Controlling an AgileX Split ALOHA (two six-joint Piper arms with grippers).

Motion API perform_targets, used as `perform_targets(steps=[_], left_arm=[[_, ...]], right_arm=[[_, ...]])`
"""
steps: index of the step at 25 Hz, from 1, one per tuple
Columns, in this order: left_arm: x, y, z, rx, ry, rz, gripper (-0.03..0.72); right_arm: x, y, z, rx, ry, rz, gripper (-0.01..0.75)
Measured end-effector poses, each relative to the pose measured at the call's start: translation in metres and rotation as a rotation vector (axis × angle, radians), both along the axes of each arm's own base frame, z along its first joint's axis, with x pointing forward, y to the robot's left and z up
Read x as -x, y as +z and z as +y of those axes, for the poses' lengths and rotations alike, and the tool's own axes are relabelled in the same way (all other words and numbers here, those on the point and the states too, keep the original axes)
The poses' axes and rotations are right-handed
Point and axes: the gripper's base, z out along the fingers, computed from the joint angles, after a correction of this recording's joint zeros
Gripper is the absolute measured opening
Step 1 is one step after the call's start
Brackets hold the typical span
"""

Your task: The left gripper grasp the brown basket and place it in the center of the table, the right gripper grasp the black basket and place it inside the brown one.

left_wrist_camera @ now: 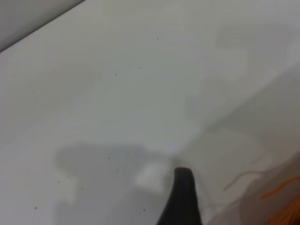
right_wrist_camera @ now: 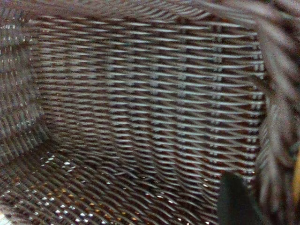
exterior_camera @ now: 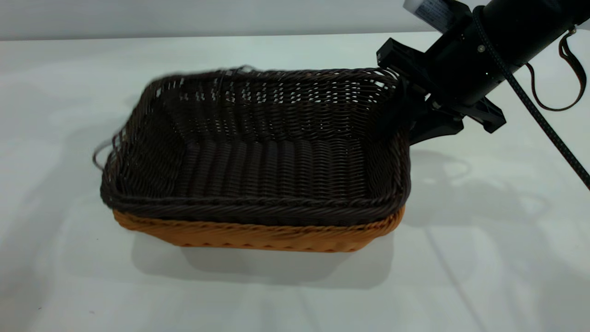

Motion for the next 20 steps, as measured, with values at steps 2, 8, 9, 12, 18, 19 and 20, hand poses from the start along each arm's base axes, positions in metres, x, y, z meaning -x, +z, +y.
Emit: perform_targets(steps=[2,8,9,12,18,19,20], left_arm=[[0.000,0.000,0.000,0.000,0.000,0.000,0.584],[0.001,0.006,0.000,0.001,0.002,-0.017,0.584],[0.002,0.013,0.000,0.003,0.000,-0.030,0.584],[0.010,0.048,0.001,0.021,0.007,-0.086,0.584],[0.057,0.141,0.013,0.031,0.085,-0.130,0.584],[0.067,0.153,0.016,0.014,0.098,-0.125,0.584],[0.079,0.167,0.019,-0.005,0.115,-0.123,0.584]], right_arm=[[0.000,0.000,0.000,0.000,0.012,-0.004,0.318],[-0.003,0.021,-0.009,0.019,0.112,-0.130,0.575],[-0.005,0.031,-0.015,0.023,0.113,-0.164,0.594],[-0.009,0.068,-0.038,0.043,0.096,-0.278,0.608],[0.018,0.177,-0.081,0.045,0.060,-0.563,0.591],[0.030,0.196,-0.084,0.042,0.075,-0.615,0.590],[0.044,0.215,-0.085,0.035,0.092,-0.665,0.590]])
